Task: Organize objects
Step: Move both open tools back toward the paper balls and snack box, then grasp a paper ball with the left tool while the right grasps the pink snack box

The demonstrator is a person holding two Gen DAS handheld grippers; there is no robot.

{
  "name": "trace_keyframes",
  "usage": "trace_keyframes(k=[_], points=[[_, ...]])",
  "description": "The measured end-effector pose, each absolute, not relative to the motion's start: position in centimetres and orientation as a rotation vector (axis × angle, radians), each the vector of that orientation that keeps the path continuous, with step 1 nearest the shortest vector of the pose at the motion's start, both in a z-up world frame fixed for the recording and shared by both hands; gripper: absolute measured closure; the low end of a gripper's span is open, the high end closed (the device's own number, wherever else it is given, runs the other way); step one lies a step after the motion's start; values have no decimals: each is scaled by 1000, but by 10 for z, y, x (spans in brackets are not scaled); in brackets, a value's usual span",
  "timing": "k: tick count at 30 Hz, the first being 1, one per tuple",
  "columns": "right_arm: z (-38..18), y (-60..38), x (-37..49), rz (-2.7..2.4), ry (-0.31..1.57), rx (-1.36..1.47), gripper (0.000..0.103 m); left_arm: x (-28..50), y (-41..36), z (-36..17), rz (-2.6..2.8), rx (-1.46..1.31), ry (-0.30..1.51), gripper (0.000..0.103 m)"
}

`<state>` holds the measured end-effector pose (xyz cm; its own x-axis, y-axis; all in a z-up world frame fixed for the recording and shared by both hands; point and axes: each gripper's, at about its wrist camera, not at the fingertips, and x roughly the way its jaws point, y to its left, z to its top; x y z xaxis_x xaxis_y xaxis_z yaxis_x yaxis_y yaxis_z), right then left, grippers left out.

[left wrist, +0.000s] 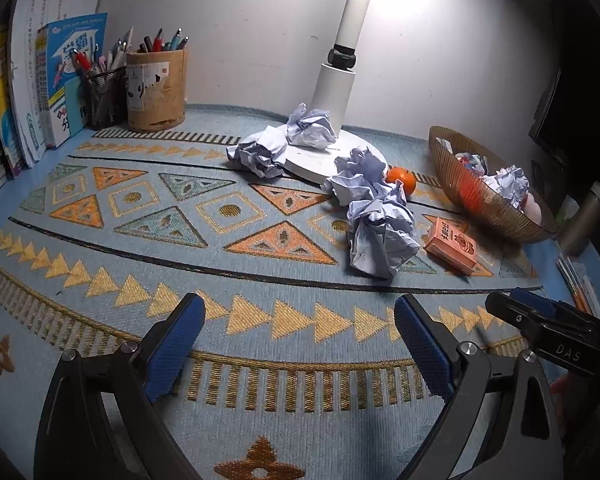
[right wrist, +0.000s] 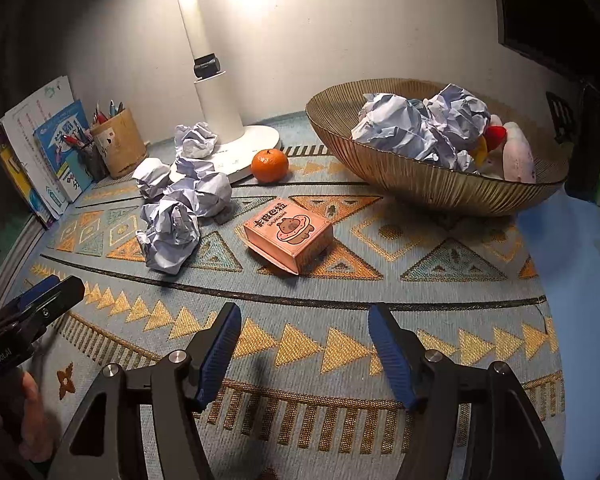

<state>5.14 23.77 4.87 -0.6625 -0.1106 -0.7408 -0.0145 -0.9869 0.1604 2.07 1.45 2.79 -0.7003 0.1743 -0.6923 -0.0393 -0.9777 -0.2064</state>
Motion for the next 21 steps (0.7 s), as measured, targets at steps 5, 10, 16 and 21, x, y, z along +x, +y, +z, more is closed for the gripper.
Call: trace_keyframes(k=[5,10,16,21], points=[[44,237,33,-2742,-220,1325,38,-2,43,30,2685,-1170,-270,8],[45,230,3,-2708,5,1331,38,-33,52,29,2668,-1209,-227,8],[38,223,-27,-2640,94,1332,39,-55,50,19,2629,-1249,-304,12],[36,216,-42,-2623,126,1318,39,-56,51,20,2636,-1234,-318,20]])
